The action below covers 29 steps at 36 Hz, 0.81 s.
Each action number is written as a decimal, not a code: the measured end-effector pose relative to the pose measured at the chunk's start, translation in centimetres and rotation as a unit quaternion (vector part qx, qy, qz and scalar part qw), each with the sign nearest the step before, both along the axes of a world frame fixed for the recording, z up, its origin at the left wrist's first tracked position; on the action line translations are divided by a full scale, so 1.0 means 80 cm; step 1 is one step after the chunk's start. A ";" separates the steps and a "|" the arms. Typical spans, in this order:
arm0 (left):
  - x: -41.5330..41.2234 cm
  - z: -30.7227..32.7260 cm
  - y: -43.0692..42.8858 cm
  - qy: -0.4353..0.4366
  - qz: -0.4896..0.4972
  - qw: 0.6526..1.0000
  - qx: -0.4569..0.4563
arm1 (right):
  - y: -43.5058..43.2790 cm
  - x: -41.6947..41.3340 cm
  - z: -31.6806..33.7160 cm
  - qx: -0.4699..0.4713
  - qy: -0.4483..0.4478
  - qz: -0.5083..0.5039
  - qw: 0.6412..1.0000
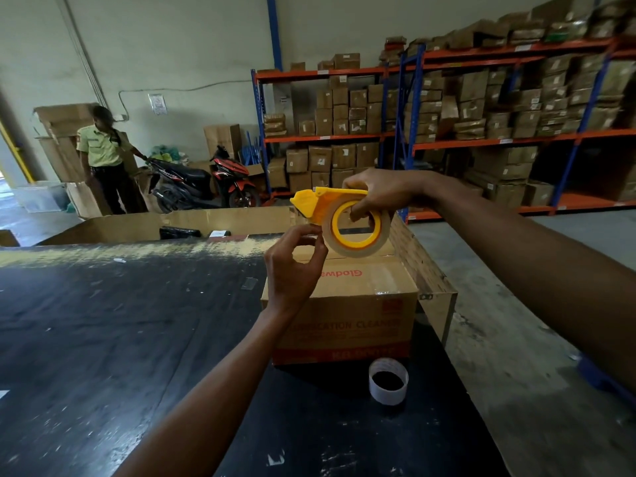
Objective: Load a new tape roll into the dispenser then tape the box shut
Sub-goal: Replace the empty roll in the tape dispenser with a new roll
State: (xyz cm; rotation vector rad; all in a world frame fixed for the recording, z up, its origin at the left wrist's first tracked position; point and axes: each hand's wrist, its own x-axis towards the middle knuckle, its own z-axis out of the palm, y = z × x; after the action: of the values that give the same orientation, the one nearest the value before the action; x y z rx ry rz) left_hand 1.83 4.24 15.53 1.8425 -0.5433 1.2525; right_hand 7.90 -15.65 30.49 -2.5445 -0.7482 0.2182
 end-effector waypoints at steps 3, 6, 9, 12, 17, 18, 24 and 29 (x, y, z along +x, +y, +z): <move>-0.002 -0.001 -0.006 0.009 0.001 1.000 -0.008 | -0.001 -0.001 -0.001 -0.001 0.000 -0.001 1.000; -0.005 -0.004 -0.006 0.005 -0.013 1.000 0.002 | -0.004 -0.002 -0.004 -0.003 -0.001 -0.005 1.000; -0.007 -0.007 -0.003 -0.013 -0.014 0.999 0.044 | -0.007 -0.004 -0.003 -0.002 0.001 -0.008 1.000; -0.006 -0.012 -0.003 -0.023 -0.009 0.998 0.061 | -0.011 -0.005 -0.002 0.003 -0.001 -0.011 1.000; -0.003 -0.012 -0.003 -0.027 -0.012 0.998 0.059 | -0.017 -0.012 -0.001 -0.001 0.012 0.000 1.000; -0.003 -0.011 -0.003 -0.026 -0.016 0.998 0.063 | -0.018 -0.013 -0.001 -0.007 0.014 0.004 1.000; 0.007 -0.003 0.012 0.001 -0.003 0.999 0.048 | -0.025 -0.020 -0.003 -0.015 0.033 0.005 0.999; 0.008 -0.002 0.021 0.016 -0.012 0.999 0.035 | -0.027 -0.027 -0.005 -0.041 0.030 0.003 0.999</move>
State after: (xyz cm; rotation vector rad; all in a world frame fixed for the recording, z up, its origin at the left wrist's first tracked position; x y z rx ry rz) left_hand 2.47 5.94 15.37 1.9068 -0.5963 1.1992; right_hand 5.72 -17.80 30.07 -2.6000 -0.7380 0.3333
